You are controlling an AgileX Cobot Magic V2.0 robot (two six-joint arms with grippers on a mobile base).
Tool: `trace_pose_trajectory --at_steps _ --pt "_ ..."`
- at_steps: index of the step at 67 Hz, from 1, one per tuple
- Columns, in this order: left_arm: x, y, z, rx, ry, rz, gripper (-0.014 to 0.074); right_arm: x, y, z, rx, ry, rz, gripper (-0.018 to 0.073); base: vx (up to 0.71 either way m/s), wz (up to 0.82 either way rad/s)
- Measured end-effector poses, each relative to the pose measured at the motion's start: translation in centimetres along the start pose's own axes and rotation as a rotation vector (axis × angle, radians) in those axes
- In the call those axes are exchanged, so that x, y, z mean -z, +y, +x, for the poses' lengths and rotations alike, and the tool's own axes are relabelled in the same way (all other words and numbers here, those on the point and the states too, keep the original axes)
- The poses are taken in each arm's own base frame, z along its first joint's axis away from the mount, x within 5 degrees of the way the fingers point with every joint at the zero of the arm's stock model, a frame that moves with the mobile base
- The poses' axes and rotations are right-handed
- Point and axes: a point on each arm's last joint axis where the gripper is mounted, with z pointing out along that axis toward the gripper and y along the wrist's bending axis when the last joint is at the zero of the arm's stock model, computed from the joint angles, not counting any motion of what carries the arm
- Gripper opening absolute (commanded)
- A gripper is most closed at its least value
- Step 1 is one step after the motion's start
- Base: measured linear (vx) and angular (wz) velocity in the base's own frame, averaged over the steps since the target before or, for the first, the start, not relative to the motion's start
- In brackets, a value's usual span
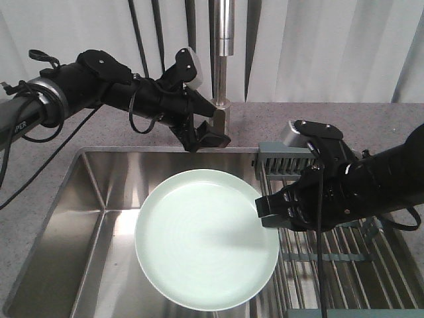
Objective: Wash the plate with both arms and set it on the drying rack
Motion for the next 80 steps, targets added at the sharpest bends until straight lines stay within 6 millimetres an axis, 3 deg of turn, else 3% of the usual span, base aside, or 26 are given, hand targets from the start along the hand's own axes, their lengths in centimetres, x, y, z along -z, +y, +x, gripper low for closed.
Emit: trace_pose_trajectory --at_steps 55,80 --pt "-0.7 -1.2 0.3 -0.012 0.01 0.137 0.0593 0.0 0.0 0.0 0.0 0.0 0.0 -0.0001 0.0 0.0" --pt "0.6 -1.4 -0.8 0.045 0.038 0.119 0.0593 0.0 0.0 0.0 0.0 0.0 0.0 -0.0001 0.0 0.0"
